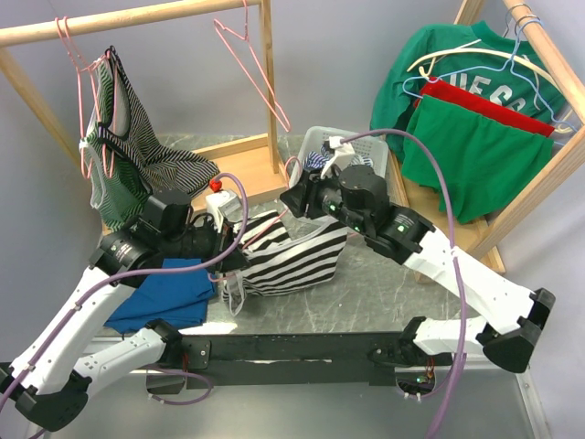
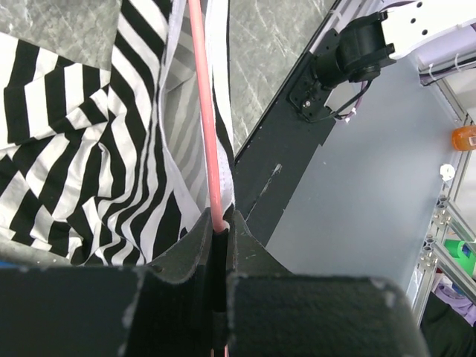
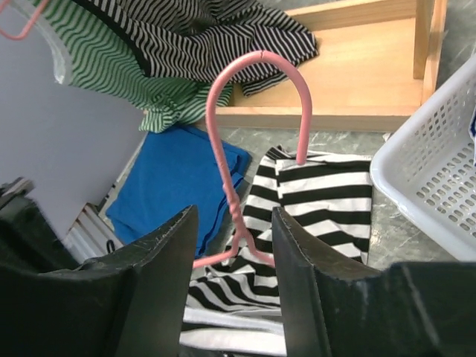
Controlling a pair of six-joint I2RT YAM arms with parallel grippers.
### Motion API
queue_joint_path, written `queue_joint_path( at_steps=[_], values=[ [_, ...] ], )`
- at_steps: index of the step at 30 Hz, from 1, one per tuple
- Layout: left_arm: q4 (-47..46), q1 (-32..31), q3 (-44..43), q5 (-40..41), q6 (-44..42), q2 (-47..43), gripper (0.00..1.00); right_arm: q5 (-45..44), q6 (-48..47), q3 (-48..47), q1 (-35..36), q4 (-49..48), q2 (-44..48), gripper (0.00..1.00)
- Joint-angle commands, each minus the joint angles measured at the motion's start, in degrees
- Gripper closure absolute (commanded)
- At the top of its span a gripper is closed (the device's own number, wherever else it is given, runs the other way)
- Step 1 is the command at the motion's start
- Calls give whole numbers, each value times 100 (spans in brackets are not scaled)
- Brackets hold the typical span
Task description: Remove the tank top from the hanger
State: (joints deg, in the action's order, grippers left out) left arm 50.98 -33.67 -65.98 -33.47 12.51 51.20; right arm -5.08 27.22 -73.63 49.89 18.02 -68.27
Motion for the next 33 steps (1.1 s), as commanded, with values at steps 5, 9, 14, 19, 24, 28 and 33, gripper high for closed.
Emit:
queue_joint_path(
  at_steps=[5,9,14,19,24,28,33],
  values=[
    [-335,-52,-38,-160,23,-75,99,-116,-15,-249,30,-352,-99,89],
    [-422,-52,23,-19,67,-75,99,-63,-120,-248,38,-326,-46,100],
    [-650,-61,-82,34,172,144,71,-204,-296,-442,337,-53,-318,100],
    [-765,-61,-328,43,155,452,51,-335,-323,-618,565,-9,-520,100],
    [-809,-69,-434,8,94,619,59,-432,-270,-592,627,-88,-459,100],
    [-967,-78,-355,-10,163,698,53,-353,-270,-609,627,-88,-406,100],
    [-1239,-87,-328,104,313,751,61,-205,-331,-697,636,-9,-442,100]
  ],
)
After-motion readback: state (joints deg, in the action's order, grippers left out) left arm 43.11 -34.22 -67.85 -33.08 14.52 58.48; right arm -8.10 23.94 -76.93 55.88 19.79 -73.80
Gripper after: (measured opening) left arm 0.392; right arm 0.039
